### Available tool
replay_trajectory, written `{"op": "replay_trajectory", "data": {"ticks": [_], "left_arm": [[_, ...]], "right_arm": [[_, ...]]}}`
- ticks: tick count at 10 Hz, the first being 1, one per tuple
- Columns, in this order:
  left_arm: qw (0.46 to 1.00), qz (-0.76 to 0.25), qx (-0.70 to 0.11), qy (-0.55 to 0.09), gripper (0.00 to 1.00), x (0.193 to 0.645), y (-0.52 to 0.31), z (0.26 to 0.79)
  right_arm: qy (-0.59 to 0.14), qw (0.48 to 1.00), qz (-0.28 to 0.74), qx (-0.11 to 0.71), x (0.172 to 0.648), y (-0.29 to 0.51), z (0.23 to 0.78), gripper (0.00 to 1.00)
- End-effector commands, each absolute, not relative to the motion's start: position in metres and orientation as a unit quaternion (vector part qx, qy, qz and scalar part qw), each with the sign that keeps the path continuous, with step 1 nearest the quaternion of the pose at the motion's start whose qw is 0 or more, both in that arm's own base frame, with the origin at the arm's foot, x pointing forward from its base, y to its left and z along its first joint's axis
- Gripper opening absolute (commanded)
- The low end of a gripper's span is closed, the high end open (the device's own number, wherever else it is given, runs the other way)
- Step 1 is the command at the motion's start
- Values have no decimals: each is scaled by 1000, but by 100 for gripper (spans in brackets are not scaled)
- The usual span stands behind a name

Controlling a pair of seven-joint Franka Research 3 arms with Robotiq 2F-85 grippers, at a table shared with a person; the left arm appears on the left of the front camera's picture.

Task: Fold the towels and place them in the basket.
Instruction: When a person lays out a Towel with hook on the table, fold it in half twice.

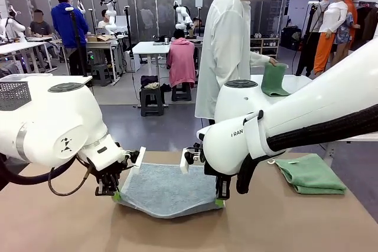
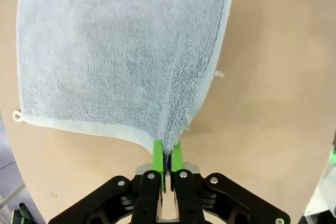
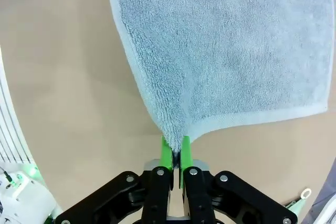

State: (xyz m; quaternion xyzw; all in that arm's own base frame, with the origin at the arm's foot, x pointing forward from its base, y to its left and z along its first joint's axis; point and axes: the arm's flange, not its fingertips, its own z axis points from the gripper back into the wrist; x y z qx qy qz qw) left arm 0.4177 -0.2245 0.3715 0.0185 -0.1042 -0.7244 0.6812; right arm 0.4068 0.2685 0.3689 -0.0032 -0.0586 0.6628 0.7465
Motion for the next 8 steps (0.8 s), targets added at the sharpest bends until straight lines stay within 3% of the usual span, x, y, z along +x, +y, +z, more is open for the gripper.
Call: {"op": "replay_trajectory", "data": {"ticks": [1,2,3,8], "left_arm": [[683,-724,20,-97,0,417,-226,365],[683,-724,20,-97,0,417,-226,365],[681,-725,18,-102,7,418,-225,369],[689,-715,61,-102,7,506,-233,405]], "right_arm": [[-55,747,662,-1,406,268,365,0],[-55,747,662,-1,406,268,365,0],[-58,747,663,-3,407,269,368,7],[-73,742,666,-35,498,254,388,7]]}}
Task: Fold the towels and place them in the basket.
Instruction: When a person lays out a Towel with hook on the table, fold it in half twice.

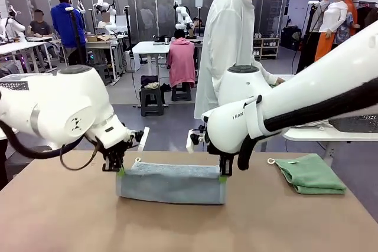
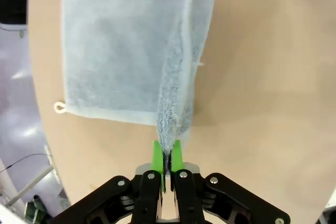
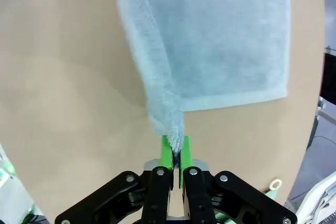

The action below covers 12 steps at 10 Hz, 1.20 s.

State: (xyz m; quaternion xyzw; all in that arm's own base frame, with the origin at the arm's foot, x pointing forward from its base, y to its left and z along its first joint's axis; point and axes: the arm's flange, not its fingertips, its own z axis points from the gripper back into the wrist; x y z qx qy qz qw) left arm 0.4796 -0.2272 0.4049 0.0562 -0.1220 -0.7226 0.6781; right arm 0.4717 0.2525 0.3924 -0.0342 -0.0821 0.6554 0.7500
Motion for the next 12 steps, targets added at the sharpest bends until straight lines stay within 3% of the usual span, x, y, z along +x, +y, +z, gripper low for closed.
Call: {"op": "replay_trajectory", "data": {"ticks": [1,4,9,10,11,12], "left_arm": [[692,-714,51,-93,7,520,-231,405],[688,-721,50,-68,7,569,-242,391],[704,-707,46,-46,7,627,-255,368],[706,-705,44,-43,23,630,-253,364],[710,-702,42,-43,26,630,-251,361],[712,-699,50,-46,43,630,-247,360]], "right_arm": [[-70,740,668,-34,513,255,384,7],[-49,745,664,-38,569,254,363,7],[-48,745,664,-42,610,247,345,7],[-50,746,662,-43,612,246,343,18],[-53,744,664,-47,613,244,341,27],[-59,745,663,-50,612,243,341,38]]}}
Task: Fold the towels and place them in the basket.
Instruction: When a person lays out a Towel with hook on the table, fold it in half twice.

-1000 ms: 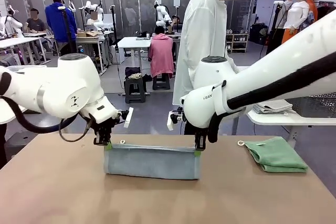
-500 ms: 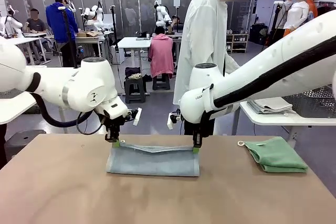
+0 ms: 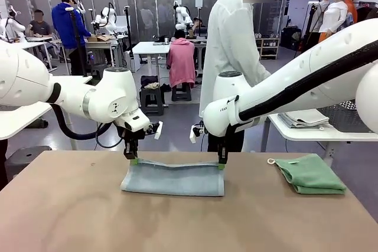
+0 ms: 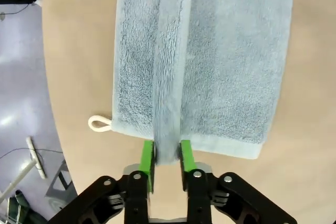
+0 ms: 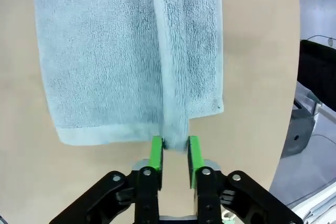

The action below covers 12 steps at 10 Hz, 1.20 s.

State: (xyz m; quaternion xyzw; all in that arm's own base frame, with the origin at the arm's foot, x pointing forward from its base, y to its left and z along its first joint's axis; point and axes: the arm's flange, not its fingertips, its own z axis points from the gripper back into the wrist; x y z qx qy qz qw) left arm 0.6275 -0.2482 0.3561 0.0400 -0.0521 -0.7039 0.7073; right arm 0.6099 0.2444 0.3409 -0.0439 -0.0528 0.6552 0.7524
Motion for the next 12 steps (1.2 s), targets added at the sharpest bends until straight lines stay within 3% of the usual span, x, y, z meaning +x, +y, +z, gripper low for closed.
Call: {"op": "replay_trajectory", "data": {"ticks": [1,2,3,4,5,7,9,10,11,12], "left_arm": [[716,-692,67,-63,46,630,-240,362],[720,-687,62,-78,62,625,-226,373],[717,-689,51,-92,65,616,-209,389],[702,-706,16,-95,81,604,-191,408],[674,-731,-41,-98,81,587,-172,428],[649,-742,-69,-154,81,563,-138,451],[650,-730,-73,-196,81,556,-111,458],[641,-732,-94,-212,81,557,-100,457],[628,-734,-122,-231,81,564,-89,452],[624,-725,-150,-249,81,571,-78,447]], "right_arm": [[-72,745,662,-53,613,239,346,47],[-82,749,656,-50,608,234,356,58],[-93,756,647,-46,599,229,373,67],[-93,778,621,-23,585,226,392,78],[-89,827,554,17,558,228,410,78],[-133,918,371,55,507,244,428,78],[-164,957,234,54,470,252,438,78],[-147,973,172,43,458,251,437,78],[-126,969,202,67,450,252,437,78],[-129,951,273,74,472,247,447,78]]}}
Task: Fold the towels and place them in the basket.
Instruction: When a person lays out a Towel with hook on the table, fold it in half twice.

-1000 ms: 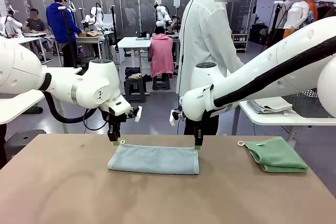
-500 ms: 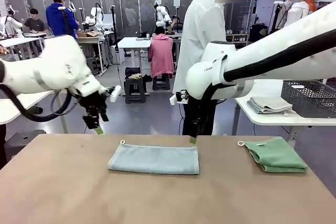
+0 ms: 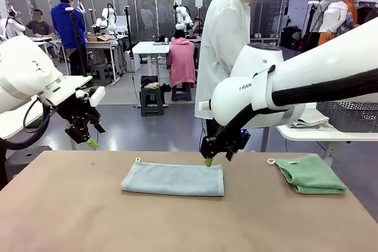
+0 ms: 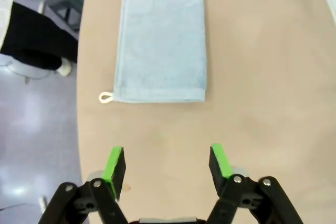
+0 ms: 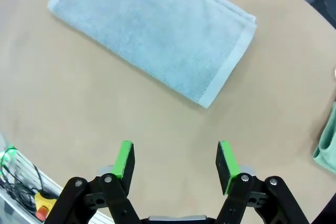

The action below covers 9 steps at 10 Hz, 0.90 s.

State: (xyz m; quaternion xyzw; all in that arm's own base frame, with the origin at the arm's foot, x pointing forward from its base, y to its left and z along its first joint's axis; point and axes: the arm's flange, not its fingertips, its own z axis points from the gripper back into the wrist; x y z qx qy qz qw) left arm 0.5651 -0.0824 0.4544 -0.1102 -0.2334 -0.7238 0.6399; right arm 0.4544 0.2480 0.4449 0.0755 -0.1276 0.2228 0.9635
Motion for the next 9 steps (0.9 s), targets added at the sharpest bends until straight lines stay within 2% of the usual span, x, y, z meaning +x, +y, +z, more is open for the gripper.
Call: {"op": "replay_trajectory", "data": {"ticks": [1,3,4,6,9], "left_arm": [[623,-716,-172,-265,81,573,-69,439],[624,-687,-208,-309,81,575,-48,418],[627,-673,-215,-328,81,575,-41,407],[635,-647,-225,-356,81,572,-32,393],[637,-638,-245,-358,81,571,-29,385]], "right_arm": [[-129,951,273,74,472,247,447,78],[-129,960,237,75,458,248,445,78],[-97,977,176,69,470,248,427,78],[-80,991,74,78,492,243,387,78],[-60,997,6,52,516,234,346,78]]}}
